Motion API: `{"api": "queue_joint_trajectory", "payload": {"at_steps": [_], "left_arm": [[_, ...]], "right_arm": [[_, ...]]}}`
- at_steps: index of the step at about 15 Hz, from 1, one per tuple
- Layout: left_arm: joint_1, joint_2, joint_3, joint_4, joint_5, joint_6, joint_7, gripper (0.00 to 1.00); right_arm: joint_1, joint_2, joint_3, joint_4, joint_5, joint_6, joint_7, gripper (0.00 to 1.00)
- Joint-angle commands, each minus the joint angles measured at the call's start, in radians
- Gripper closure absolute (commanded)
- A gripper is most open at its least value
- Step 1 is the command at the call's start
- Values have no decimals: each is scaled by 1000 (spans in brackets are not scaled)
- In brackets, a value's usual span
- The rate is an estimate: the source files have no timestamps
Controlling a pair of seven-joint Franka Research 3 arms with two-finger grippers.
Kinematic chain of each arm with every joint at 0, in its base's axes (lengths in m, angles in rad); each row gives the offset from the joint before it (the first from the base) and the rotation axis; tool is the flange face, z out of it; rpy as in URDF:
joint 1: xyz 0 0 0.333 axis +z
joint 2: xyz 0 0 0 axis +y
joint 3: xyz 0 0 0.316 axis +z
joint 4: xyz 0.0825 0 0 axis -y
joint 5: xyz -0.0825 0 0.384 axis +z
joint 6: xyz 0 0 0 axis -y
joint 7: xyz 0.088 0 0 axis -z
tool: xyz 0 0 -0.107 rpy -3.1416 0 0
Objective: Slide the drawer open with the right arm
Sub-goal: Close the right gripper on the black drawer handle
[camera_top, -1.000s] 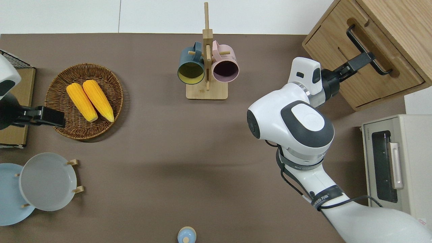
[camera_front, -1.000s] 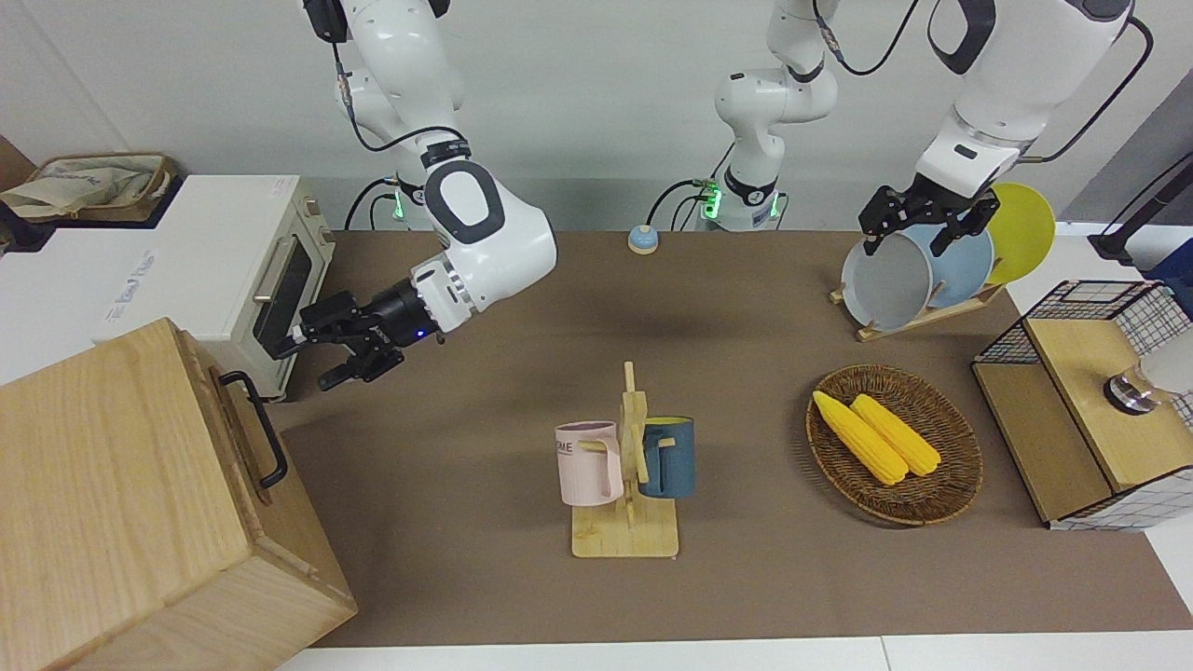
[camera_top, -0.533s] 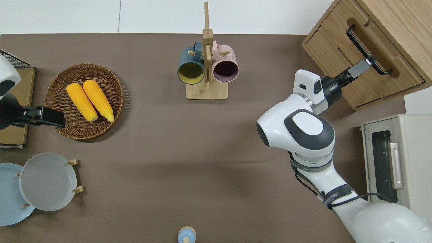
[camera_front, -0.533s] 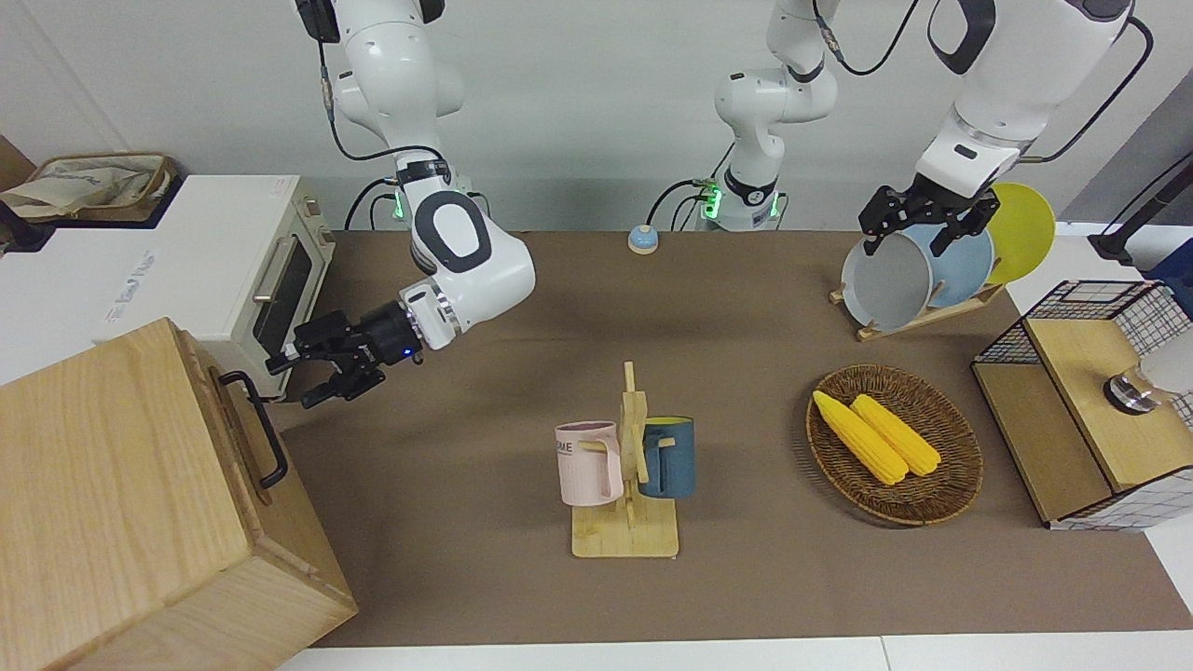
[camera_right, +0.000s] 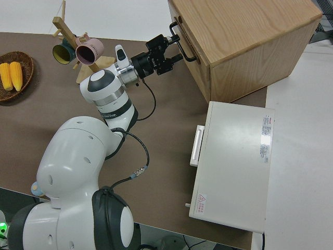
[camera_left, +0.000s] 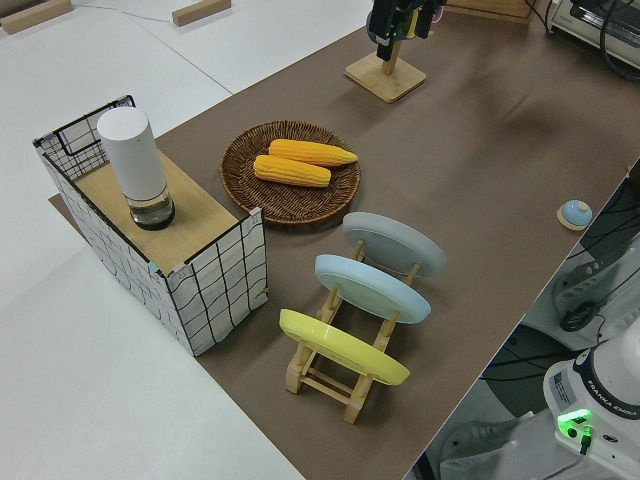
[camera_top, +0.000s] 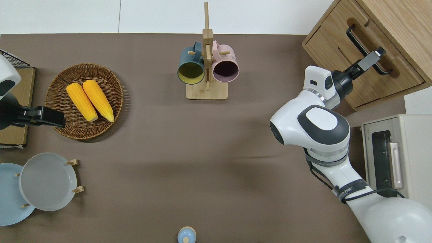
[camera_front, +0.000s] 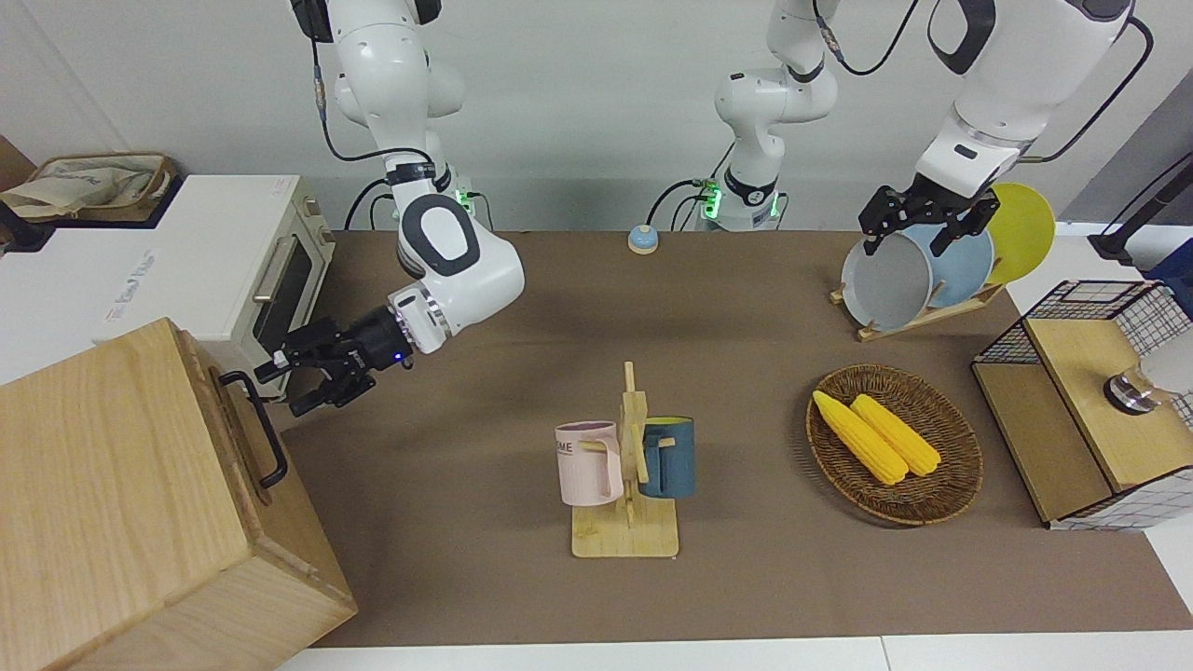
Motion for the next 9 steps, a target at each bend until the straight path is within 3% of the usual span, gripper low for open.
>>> {"api": "queue_joint_trajectory", "payload": {"at_steps": [1,5,9], "left_arm": [[-7,-4,0,10,18,-18,-10,7],[-7,-4,0,9,18,-18,-10,7],[-7,-4,0,10,18,-18,-10,7]], "right_arm": [[-11,28,9,22,-39,15,29,17],[-12,33,9,32,-48,84,31,21],[-15,37,8,39,-75,89,29,82]]}}
